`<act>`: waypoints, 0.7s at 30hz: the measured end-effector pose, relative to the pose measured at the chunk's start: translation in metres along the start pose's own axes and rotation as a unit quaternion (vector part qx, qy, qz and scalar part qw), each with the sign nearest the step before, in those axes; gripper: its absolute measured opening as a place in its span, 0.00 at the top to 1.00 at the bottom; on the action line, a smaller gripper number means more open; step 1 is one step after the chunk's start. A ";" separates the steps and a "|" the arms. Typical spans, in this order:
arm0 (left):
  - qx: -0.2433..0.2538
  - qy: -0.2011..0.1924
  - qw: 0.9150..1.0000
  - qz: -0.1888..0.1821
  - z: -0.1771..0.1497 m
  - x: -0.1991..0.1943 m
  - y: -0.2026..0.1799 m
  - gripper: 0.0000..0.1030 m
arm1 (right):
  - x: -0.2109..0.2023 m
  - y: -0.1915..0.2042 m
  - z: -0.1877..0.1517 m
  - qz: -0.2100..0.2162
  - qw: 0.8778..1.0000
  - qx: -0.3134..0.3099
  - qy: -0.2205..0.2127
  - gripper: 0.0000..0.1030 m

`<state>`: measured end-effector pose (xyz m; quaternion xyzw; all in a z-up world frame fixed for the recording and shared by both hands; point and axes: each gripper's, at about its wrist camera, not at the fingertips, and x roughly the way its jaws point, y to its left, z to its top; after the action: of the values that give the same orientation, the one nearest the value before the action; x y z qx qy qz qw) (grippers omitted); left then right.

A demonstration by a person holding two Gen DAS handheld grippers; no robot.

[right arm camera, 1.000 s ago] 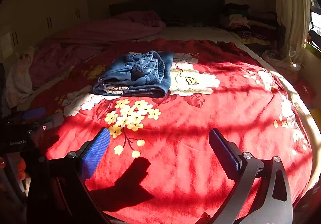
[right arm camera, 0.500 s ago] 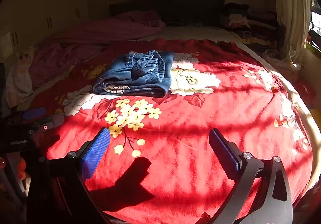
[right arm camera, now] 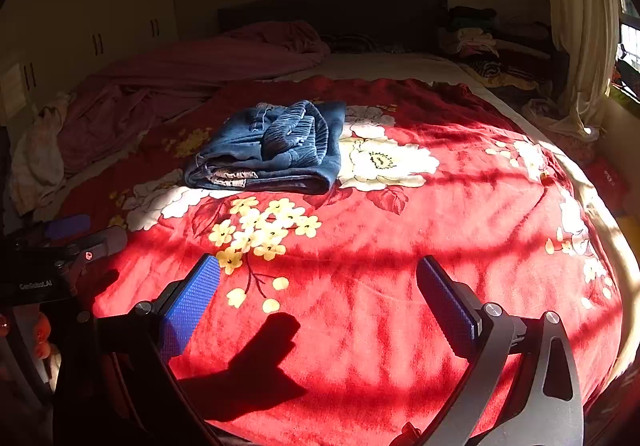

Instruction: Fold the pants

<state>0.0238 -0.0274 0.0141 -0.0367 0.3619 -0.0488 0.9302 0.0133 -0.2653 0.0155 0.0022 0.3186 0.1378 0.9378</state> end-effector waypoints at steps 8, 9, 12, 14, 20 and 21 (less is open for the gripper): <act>0.003 0.001 1.000 -0.007 -0.002 -0.002 -0.003 0.09 | 0.000 0.001 0.001 0.000 1.000 -0.004 0.001 0.05; 0.003 0.001 1.000 -0.009 -0.002 -0.002 -0.004 0.09 | 0.001 0.000 0.001 0.000 1.000 -0.005 0.002 0.05; 0.006 0.001 1.000 -0.011 -0.001 -0.002 -0.006 0.09 | 0.001 0.000 0.001 0.000 1.000 -0.005 0.003 0.05; 0.009 0.001 1.000 -0.009 -0.001 -0.002 -0.007 0.09 | 0.000 0.001 0.002 -0.001 1.000 -0.007 0.002 0.05; 0.008 0.003 1.000 -0.009 -0.001 -0.002 -0.007 0.09 | 0.000 -0.001 0.003 -0.002 1.000 -0.009 0.003 0.05; 0.008 0.004 1.000 -0.008 -0.001 -0.002 -0.008 0.09 | 0.000 -0.001 0.003 -0.003 1.000 -0.009 0.002 0.05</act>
<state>0.0211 -0.0347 0.0152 -0.0317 0.3646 -0.0595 0.9287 0.0150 -0.2656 0.0175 -0.0077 0.3195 0.1384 0.9374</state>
